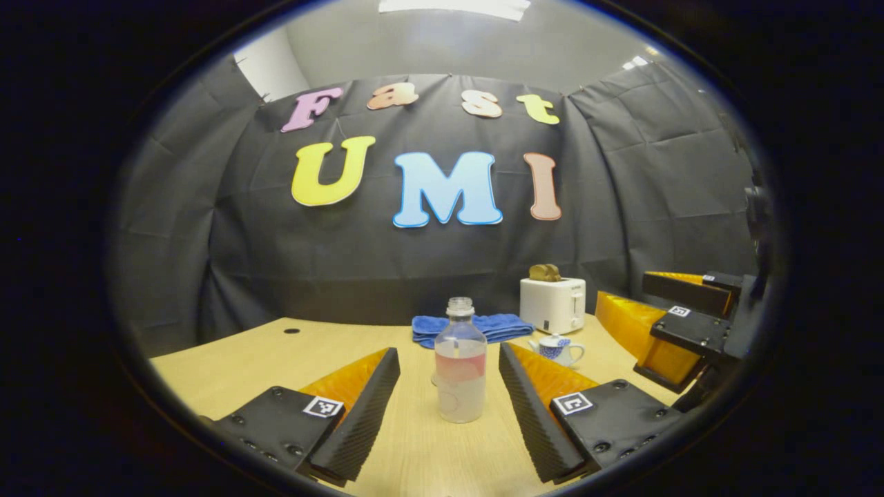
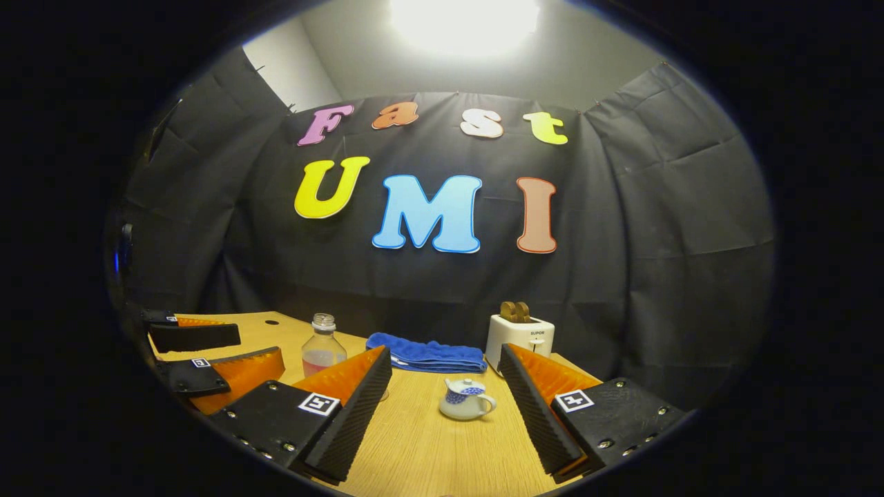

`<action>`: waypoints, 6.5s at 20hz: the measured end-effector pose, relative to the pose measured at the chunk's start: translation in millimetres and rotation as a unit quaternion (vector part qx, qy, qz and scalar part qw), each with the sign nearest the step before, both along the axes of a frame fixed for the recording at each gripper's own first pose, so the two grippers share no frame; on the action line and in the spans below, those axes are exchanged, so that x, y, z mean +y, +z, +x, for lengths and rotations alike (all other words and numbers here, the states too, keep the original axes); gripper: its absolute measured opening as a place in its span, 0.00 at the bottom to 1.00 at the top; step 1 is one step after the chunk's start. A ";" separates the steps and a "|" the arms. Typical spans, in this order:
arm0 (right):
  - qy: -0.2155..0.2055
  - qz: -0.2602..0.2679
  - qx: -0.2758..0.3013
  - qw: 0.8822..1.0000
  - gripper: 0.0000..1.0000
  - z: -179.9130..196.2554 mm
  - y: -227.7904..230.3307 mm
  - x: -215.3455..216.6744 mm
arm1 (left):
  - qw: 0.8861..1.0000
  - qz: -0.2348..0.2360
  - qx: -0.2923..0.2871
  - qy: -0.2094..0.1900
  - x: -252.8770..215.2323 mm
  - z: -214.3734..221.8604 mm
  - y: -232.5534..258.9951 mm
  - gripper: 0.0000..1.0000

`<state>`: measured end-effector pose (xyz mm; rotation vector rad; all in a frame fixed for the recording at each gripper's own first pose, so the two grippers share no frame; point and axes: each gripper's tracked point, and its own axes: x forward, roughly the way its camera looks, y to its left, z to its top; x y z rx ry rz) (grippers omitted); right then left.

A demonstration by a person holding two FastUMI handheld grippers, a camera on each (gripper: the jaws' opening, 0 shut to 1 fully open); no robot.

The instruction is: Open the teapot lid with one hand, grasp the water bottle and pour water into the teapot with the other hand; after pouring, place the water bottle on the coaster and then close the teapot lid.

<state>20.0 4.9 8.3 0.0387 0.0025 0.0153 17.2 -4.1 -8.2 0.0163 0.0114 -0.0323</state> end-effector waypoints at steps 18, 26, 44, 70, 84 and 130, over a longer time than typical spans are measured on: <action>-0.018 0.005 0.061 0.998 0.98 111.6 -44.2 -29.0 | 0.996 -0.003 0.083 -0.030 -12.4 89.2 -63.4 1.00; -0.057 -0.001 0.112 0.992 0.98 163.2 -101.0 -37.9 | 0.995 0.007 0.085 -0.050 -21.7 115.8 -75.9 1.00; -0.057 0.013 0.187 0.981 0.52 203.6 -155.3 -34.8 | 0.992 -0.056 0.085 -0.069 -11.6 117.7 -72.1 0.86; -0.073 0.025 0.121 0.990 0.07 197.5 -108.8 -57.1 | 0.994 -0.044 0.079 -0.067 -5.3 118.8 -70.2 0.87; -0.108 -0.014 0.174 0.979 0.07 144.0 -121.1 -146.7 | 0.946 0.279 0.103 -0.130 -47.5 182.6 -80.1 0.87; -0.143 0.105 0.121 0.977 0.07 124.4 -95.1 -188.7 | 0.490 0.845 0.093 -0.191 -124.6 279.8 -73.8 0.84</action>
